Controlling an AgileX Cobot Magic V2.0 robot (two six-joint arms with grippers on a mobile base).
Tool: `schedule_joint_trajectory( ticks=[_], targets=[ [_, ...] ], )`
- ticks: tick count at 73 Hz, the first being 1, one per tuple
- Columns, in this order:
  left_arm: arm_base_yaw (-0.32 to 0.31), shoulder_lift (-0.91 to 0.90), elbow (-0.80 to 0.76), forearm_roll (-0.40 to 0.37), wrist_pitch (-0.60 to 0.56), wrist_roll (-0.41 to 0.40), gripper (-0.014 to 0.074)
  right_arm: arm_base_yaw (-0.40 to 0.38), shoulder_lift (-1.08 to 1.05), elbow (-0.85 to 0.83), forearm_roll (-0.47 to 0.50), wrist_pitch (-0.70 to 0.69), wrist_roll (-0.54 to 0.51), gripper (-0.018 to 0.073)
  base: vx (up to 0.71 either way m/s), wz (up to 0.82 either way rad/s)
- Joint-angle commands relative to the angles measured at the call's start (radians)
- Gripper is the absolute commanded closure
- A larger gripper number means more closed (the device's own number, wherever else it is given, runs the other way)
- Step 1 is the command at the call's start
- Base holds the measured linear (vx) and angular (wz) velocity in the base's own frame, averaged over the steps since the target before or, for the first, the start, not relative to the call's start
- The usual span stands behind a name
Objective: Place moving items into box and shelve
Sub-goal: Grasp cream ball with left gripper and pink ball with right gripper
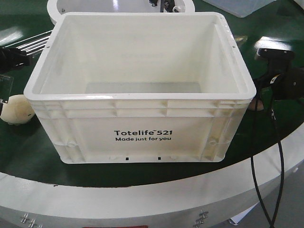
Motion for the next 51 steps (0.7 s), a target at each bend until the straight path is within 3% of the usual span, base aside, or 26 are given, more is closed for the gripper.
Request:
schedule_joint_trajectory(
  ticks=[1,3,51],
  targets=[
    [0.001,-0.037,-0.033,-0.009,-0.051,-0.011,0.0041,-0.001,-0.024,-0.015,0.002,0.030,0.006,0.0526,0.00,0.00],
    [0.001,-0.037,-0.033,-0.009,-0.048,-0.011,0.0041,-0.001,-0.024,-0.015,0.002,0.032,0.006,0.0584,0.00,0.00],
    [0.001,0.048,-0.032,-0.008,0.111,-0.011,0.0041,-0.001,-0.023,-0.015,0.002,0.055,0.005,0.0574,0.00,0.00]
  ],
)
